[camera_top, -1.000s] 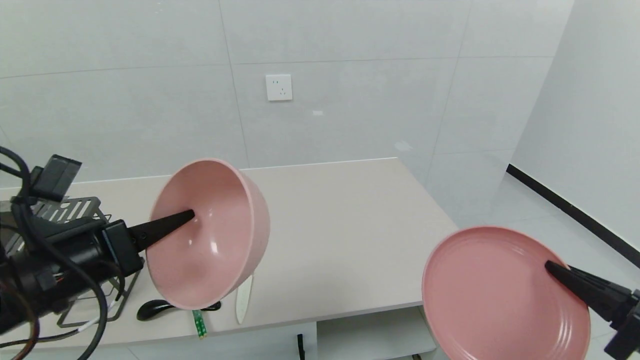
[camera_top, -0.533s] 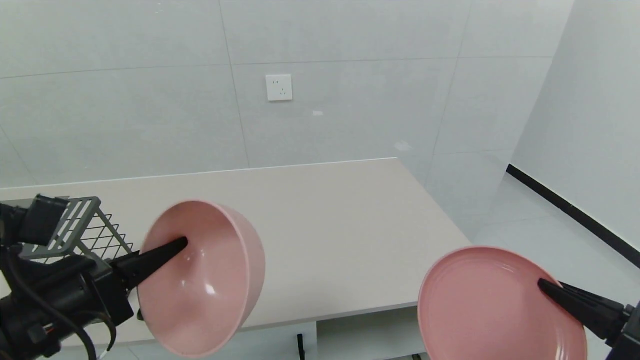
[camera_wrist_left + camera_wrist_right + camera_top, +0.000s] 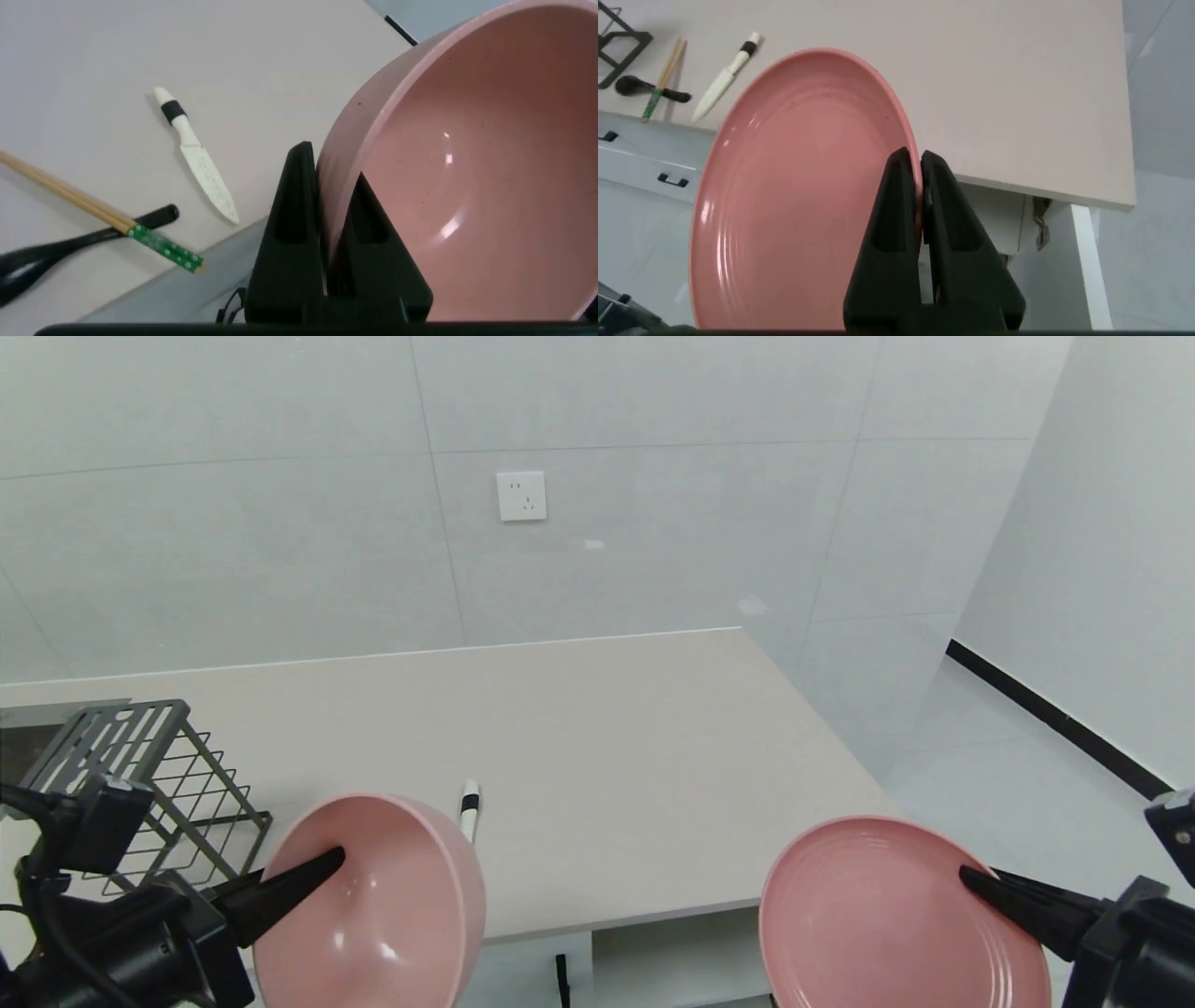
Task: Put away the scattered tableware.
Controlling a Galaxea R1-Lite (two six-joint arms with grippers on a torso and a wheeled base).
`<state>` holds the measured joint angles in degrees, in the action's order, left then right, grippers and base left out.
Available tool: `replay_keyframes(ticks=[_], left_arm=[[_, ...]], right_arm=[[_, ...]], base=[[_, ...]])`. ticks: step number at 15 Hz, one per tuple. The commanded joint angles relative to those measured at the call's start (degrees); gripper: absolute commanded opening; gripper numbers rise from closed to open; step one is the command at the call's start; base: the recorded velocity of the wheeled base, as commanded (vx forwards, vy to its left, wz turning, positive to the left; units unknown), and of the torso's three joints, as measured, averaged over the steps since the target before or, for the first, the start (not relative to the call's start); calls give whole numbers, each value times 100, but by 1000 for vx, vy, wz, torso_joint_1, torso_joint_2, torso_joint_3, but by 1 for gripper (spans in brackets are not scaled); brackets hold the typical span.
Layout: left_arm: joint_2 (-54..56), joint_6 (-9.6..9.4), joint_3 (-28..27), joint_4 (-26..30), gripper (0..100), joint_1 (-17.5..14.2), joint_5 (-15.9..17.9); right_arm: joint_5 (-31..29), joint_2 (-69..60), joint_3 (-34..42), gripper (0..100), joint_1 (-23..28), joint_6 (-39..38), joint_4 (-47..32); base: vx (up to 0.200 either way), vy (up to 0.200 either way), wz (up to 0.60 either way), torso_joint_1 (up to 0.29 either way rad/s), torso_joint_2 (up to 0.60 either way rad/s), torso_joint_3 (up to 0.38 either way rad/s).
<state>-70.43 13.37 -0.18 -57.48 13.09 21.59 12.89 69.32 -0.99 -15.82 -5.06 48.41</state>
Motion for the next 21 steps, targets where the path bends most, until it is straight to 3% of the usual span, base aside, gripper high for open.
replay_keyframes(ticks=[1,5,7,8,10,11,12,17,19,21], left_arm=[[46,-1,-17,-18,0,-8,3],[-15,-98,-26,26,0,167,3],[-147,-107,18,53,0,290,3],[-226,-116,18,61,0,308,3],[-551,-327,18,61,0,317,3],[-586,-590,18,79,0,299,-23],[-551,-696,18,96,0,282,-32],[-147,-784,18,184,0,194,-41],[20,-1091,18,536,0,176,-41],[99,-1100,18,606,0,194,-41]], right_arm=[[12,732,2,0,-26,58,476],[3,2165,90,0,-35,84,2208],[-5,2587,99,0,-35,102,2665],[-5,2605,99,0,-35,102,2665],[-32,2569,99,0,-158,102,2630],[-243,2561,99,0,-211,102,2630],[-392,2552,99,0,-246,102,2630],[-612,2482,99,0,-378,102,2621],[-708,2482,99,0,-386,102,2621],[-708,2438,99,0,-386,102,2612]], base=[[-200,0,0,32,2,-7],[-100,0,0,-5,-1,2],[0,0,0,0,0,0],[0,0,0,0,0,0],[0,0,0,0,0,0],[0,0,0,0,0,0],[0,0,0,0,0,0],[0,0,0,-149,304,153],[0,0,0,-195,386,202],[0,0,0,-229,449,222]])
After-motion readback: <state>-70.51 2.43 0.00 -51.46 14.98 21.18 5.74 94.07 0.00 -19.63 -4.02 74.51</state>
